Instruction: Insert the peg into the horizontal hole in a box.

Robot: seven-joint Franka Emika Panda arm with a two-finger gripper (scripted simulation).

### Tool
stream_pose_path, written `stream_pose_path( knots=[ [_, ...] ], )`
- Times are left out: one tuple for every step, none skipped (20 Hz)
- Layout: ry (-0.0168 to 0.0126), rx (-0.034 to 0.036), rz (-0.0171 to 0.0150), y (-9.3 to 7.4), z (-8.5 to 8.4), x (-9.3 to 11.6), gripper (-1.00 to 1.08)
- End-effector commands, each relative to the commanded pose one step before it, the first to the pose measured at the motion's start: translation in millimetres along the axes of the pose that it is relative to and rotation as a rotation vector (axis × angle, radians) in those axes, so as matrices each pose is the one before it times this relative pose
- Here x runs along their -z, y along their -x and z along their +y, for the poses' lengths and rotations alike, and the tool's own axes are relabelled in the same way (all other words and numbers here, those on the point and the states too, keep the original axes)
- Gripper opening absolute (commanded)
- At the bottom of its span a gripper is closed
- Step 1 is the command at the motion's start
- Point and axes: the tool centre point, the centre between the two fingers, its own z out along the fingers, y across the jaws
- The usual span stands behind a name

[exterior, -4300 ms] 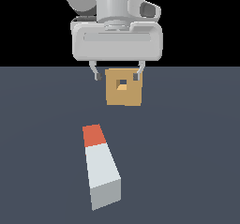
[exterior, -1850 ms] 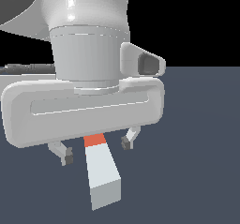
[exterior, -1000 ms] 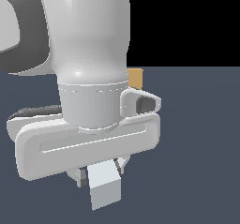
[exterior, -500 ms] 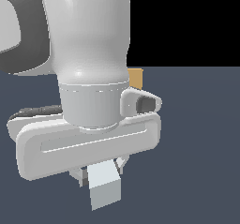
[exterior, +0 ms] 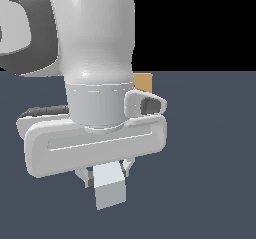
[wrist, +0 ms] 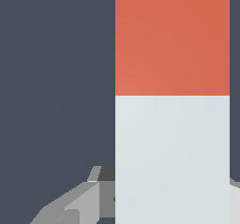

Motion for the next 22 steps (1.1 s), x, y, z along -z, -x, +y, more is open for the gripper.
stream_pose_path(
  knots=[
    [0.00314, -0.01542, -0.00135, -9.88, 2.94, 4.58, -1.00],
    [0.00001, -0.00814, 0.00002, -4.86, 0.77, 1.48, -1.00],
    [0.00001, -0.00879, 0.00002, -5.26, 0.84, 1.60, -1.00],
    [0.00001, -0.00944, 0.00002, -5.64, 0.90, 1.72, -1.00],
    [0.00001, -0.01005, 0.00002, -6.02, 0.98, 1.83, -1.00],
    [0.00001, -0.01068, 0.00002, -6.39, 1.05, 1.95, -1.00],
    [0.00001, -0.01126, 0.00002, -6.77, 1.13, 2.06, -1.00],
    [0.00001, -0.01188, 0.00002, -7.12, 1.20, 2.17, -1.00],
    [0.00001, -0.01245, 0.00002, -7.48, 1.27, 2.28, -1.00],
    [0.00001, -0.01297, 0.00002, -7.81, 1.35, 2.38, -1.00],
    [0.00001, -0.01303, 0.00002, -7.83, 1.36, 2.39, -1.00],
    [0.00000, -0.01294, 0.00002, -7.79, 1.37, 2.38, -1.00],
    [0.00000, -0.01284, 0.00001, -7.76, 1.39, 2.37, -1.00],
    [0.00000, -0.01281, 0.00001, -7.71, 1.39, 2.37, -1.00],
    [0.00000, -0.01273, 0.00000, -7.70, 1.41, 2.36, -1.00],
    [0.00000, -0.01268, 0.00000, -7.68, 1.42, 2.36, -1.00],
    [-0.00001, -0.01266, -0.00001, -7.65, 1.43, 2.35, -1.00],
    [-0.00001, -0.01262, -0.00001, -7.65, 1.45, 2.35, -1.00],
    [-0.00001, -0.01262, -0.00002, -7.63, 1.47, 2.35, -1.00],
    [-0.00001, -0.01260, -0.00002, -7.64, 1.49, 2.35, -1.00],
    [-0.00001, -0.01262, -0.00003, -7.64, 1.51, 2.36, -1.00],
    [-0.00001, -0.01262, -0.00003, -7.66, 1.54, 2.36, -1.00]
  ],
)
